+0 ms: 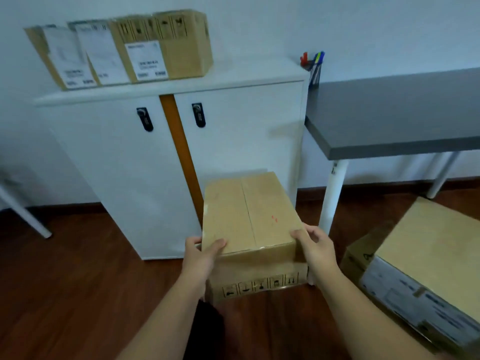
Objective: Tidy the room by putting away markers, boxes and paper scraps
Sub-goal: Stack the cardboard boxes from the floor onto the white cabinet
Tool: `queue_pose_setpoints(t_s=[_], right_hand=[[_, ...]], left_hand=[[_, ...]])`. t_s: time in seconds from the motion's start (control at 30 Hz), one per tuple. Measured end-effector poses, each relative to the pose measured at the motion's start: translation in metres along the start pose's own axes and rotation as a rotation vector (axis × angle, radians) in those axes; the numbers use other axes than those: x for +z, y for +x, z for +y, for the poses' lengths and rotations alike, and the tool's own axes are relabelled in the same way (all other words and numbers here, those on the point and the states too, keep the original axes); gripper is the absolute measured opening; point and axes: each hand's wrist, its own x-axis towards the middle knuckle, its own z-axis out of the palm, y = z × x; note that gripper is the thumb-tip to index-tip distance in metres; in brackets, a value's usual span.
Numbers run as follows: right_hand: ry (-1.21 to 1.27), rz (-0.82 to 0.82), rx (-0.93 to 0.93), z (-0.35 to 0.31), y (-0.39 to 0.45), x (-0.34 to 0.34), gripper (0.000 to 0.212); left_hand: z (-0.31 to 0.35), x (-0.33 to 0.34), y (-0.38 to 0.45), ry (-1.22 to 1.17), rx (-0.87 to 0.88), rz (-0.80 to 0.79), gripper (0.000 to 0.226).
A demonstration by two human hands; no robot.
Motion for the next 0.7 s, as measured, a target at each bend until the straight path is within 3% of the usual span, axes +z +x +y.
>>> queue_pose_setpoints(t_s=[0.27, 0.7], right_hand=[[0.148, 0.108, -0.166, -0.043, -0.028, -0.011, 0.023], [0.513, 0.17, -0.586, -0.192, -0.025, -0.016, 0.021]], left_hand=[[0.054, -0.005, -0.039, -0.025, 0.189, -0.087, 0.049], [0.206, 0.005, -0.064, -0.218, 0.743, -0.259, 0.05]])
